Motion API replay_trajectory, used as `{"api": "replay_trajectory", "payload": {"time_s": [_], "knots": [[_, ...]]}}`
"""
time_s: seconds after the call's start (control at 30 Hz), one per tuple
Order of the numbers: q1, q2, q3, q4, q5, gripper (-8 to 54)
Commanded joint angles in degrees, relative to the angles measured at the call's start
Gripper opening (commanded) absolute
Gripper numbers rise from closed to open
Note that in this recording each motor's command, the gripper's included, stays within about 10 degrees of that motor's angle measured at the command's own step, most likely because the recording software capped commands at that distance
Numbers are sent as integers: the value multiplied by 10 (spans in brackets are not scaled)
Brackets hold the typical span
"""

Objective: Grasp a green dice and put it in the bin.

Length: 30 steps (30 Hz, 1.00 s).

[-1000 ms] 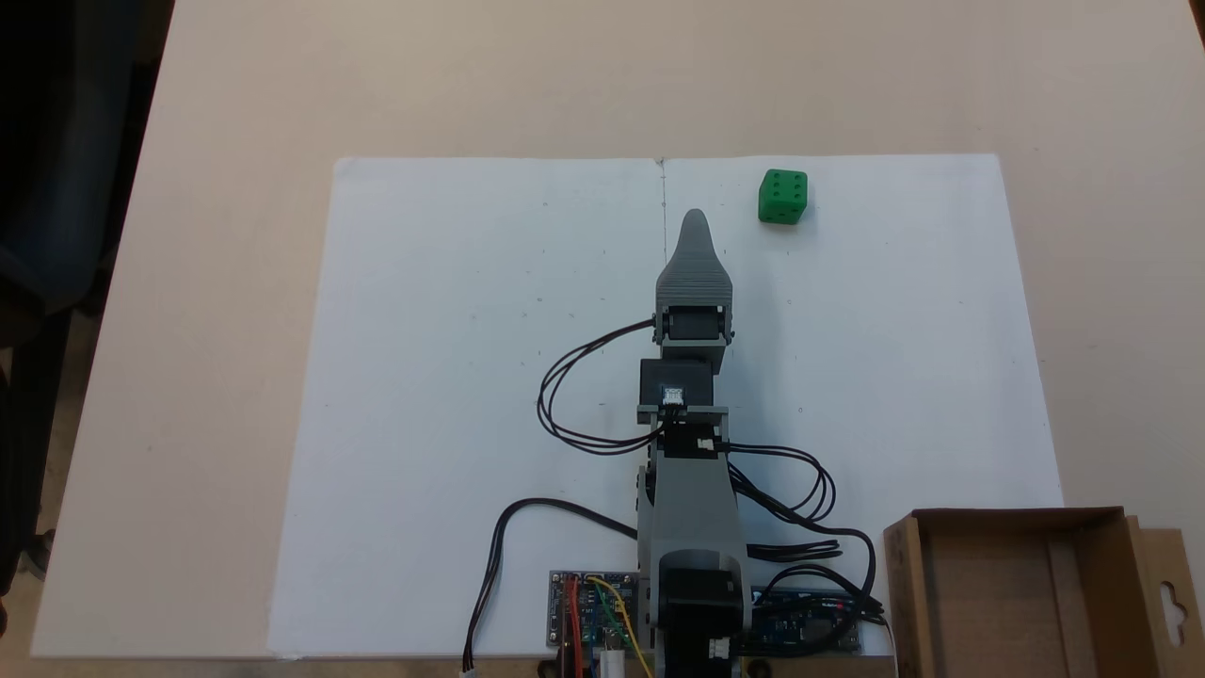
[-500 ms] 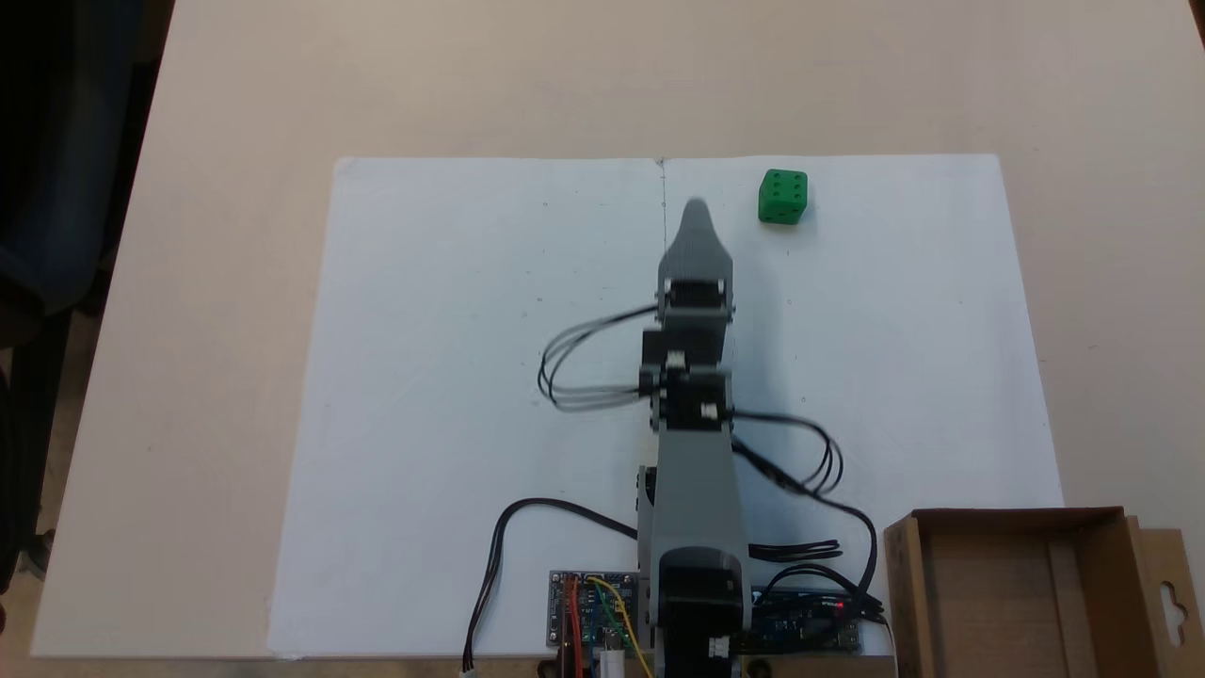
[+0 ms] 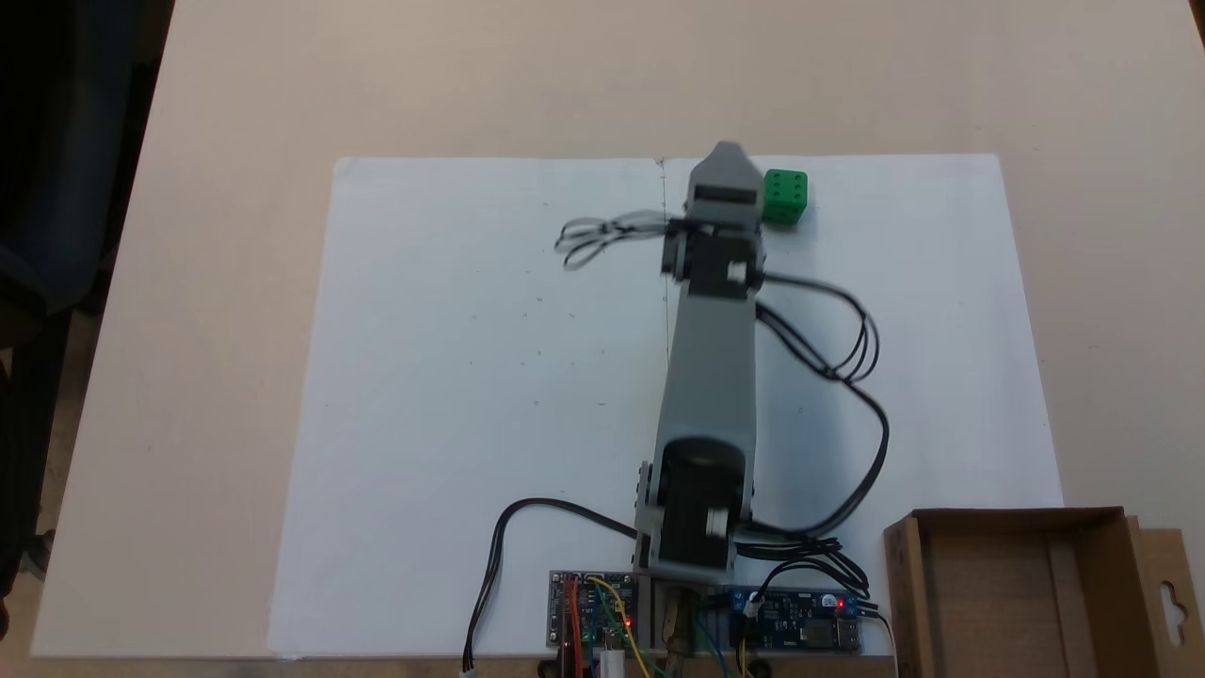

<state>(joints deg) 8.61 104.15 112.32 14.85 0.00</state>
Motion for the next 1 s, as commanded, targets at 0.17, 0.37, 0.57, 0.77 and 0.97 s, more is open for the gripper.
{"api": "replay_trajectory", "payload": {"time_s": [0.17,0.37,0.57,0.77,0.97], "knots": [[62,-69,-189,235,-33,439],[103,-173,-364,375,-34,431],[110,-263,-490,452,-65,431],[113,-327,-562,472,-136,430],[113,-374,-605,472,-196,430]]}}
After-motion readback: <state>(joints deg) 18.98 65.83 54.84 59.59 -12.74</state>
